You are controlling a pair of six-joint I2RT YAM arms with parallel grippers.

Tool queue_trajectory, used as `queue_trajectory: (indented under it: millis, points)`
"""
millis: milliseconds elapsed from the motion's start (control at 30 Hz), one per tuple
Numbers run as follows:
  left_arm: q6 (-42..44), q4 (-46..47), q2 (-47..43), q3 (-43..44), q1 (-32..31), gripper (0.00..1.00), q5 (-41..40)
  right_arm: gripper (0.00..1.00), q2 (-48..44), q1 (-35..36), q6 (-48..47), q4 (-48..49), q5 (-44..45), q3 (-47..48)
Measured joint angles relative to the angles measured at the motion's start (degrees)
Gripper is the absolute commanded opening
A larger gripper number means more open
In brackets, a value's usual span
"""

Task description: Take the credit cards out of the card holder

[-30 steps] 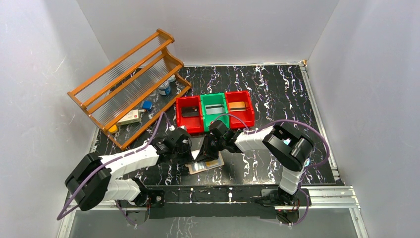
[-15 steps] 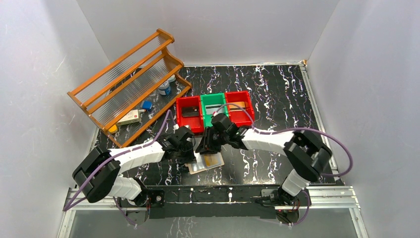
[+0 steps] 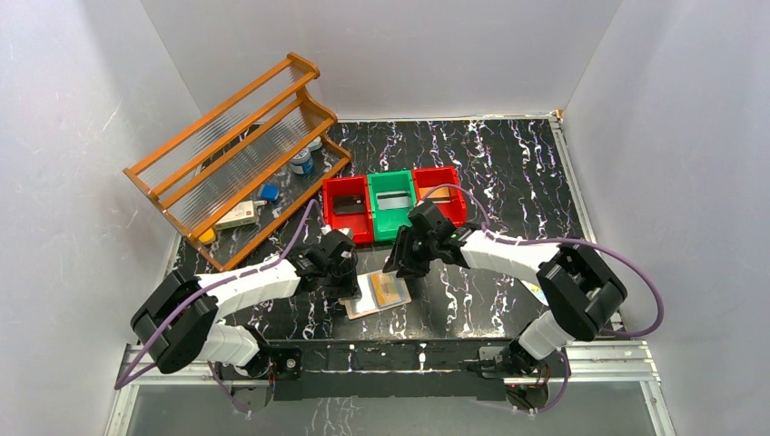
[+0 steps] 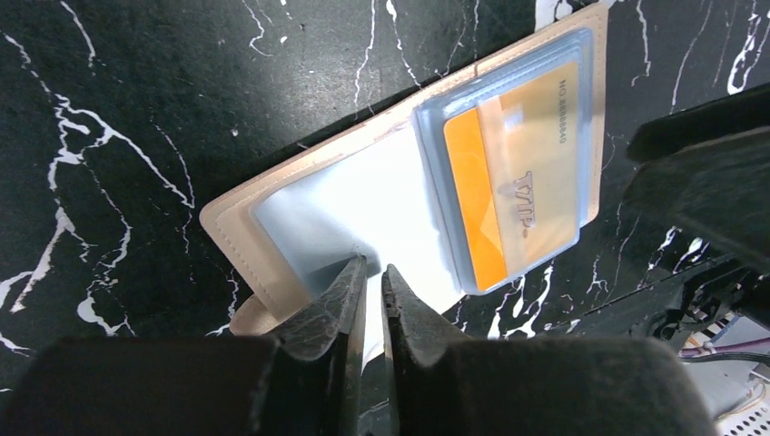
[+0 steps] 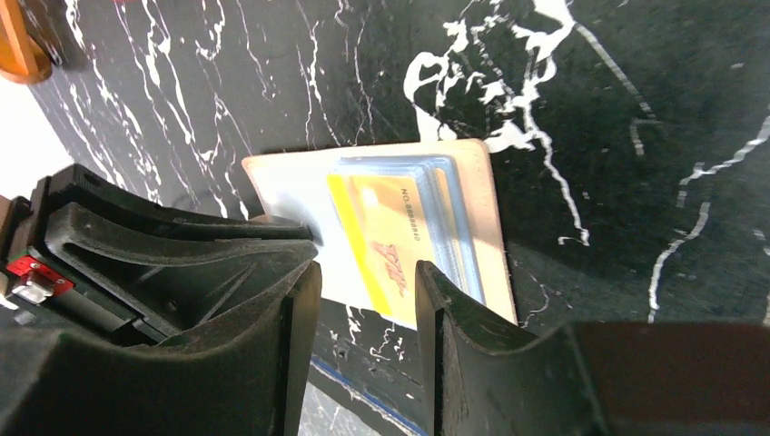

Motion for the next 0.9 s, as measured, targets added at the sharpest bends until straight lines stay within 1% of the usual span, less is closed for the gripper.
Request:
queue_trajectory:
  millis: [233,633,800,900]
  points:
    - [0.5,1.6,-0.4,0.0,0.0,0.22,2.0,0.51,3.2,0.1,0.3,3.2,-5.6,-1.9]
    - [0.9,7.1,-0.6,0.0,0.0,0.25,6.8,0.47,4.0,0.4,3.1,8.7,-9.1,-4.9]
    - [0.0,7.4,-0.5,-0.1,0.0,0.25,6.9,0.46,3.4,0.7,4.5,10.9,-9.2,-6.4]
    - [-1.0,7.2,-0.5,-0.8,0.0,0.27,6.4,0.46,3.4,0.7,5.1,11.1,-9.1,-6.6]
